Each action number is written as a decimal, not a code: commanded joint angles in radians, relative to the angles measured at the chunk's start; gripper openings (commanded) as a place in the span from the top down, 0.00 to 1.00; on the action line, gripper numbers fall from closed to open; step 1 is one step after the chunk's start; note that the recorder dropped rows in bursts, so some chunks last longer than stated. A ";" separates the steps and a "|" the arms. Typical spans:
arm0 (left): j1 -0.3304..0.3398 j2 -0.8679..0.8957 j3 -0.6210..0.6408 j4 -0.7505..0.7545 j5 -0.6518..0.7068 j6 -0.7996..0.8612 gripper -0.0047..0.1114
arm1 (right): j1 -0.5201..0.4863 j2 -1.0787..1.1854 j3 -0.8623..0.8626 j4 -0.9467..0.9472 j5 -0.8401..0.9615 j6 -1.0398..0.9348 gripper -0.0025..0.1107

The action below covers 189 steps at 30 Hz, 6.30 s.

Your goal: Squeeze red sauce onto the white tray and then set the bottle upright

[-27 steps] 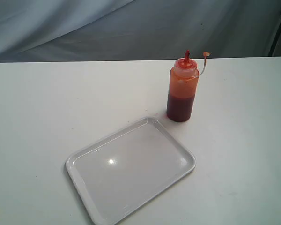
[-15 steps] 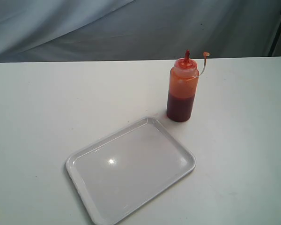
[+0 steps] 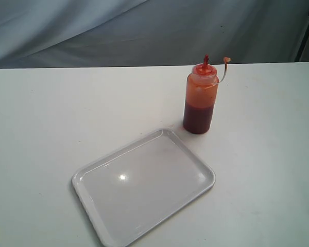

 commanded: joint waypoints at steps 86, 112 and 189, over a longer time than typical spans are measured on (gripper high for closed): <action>-0.005 -0.003 0.005 -0.005 -0.013 -0.003 0.95 | 0.319 1.166 -0.743 0.576 -0.252 -0.608 0.98; -0.005 -0.003 0.005 -0.005 -0.013 0.000 0.95 | 0.589 1.441 -0.743 0.458 -0.647 -0.440 0.98; -0.005 -0.003 0.005 -0.005 -0.013 -0.002 0.95 | 0.587 1.661 -0.649 0.708 -0.927 -0.746 0.05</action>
